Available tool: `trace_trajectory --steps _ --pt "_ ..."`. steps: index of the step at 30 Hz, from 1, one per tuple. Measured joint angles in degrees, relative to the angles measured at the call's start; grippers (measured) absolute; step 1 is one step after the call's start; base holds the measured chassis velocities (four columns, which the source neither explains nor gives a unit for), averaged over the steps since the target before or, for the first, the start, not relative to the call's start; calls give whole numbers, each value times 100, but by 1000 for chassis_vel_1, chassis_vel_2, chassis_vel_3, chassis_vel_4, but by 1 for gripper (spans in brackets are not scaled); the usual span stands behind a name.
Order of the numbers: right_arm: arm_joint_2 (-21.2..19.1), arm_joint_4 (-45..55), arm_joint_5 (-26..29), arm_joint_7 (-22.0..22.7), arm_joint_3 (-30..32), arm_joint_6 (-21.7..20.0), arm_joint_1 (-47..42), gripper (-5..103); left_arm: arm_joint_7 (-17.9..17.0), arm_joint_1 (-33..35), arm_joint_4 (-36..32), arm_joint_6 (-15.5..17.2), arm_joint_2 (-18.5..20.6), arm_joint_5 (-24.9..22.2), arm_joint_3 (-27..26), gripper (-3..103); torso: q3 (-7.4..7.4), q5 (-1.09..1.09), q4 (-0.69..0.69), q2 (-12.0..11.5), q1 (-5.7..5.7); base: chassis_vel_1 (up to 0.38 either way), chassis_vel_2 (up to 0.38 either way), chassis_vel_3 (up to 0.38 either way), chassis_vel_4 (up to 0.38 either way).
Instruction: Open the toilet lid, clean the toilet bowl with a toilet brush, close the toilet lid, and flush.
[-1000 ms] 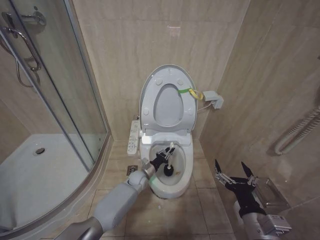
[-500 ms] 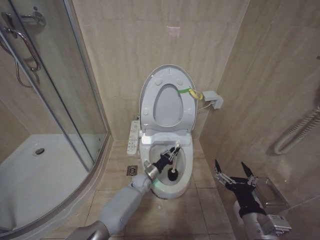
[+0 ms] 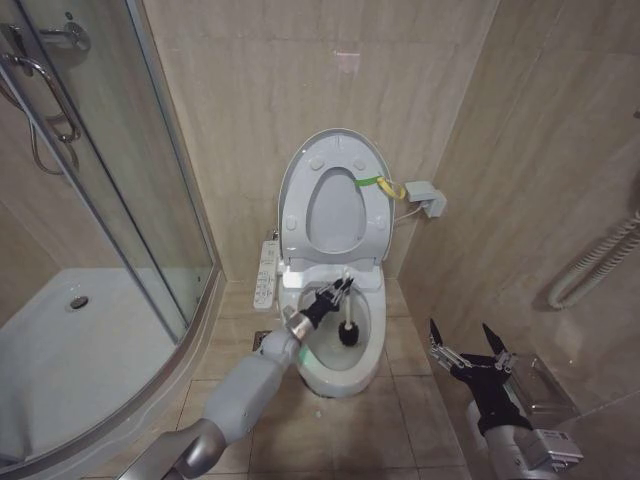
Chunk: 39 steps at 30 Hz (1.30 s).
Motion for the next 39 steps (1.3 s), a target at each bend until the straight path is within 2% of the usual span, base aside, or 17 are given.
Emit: trace_trajectory --steps 8,13,24,27,30,34,39 --pt "0 0 0 0 0 0 0 100 343 240 449 -130 -86 63 109 19 -2 -1 4 0 0 0 0 0 0" --pt "0 0 0 0 0 0 0 100 405 317 594 -150 -38 96 59 19 -1 -1 5 0 0 0 0 0 0" --pt "0 0 0 0 0 0 0 100 528 -146 570 -314 -174 109 -316 19 0 0 0 0 0 0 0 0 0" --pt "0 0 0 0 0 0 0 100 656 -122 638 -353 -222 105 -310 19 0 0 1 0 0 0 0 0 0" --pt "0 0 0 0 0 0 0 100 920 6 1010 -459 -314 108 -287 19 0 0 5 0 0 0 0 0 0" --pt "0 0 0 0 0 0 0 100 1104 93 1318 -498 -355 106 -324 19 -2 -1 4 1 0 0 0 0 0" --pt "0 0 0 0 0 0 0 100 1131 50 1295 -486 -284 105 -383 19 0 0 4 1 0 0 0 0 0"
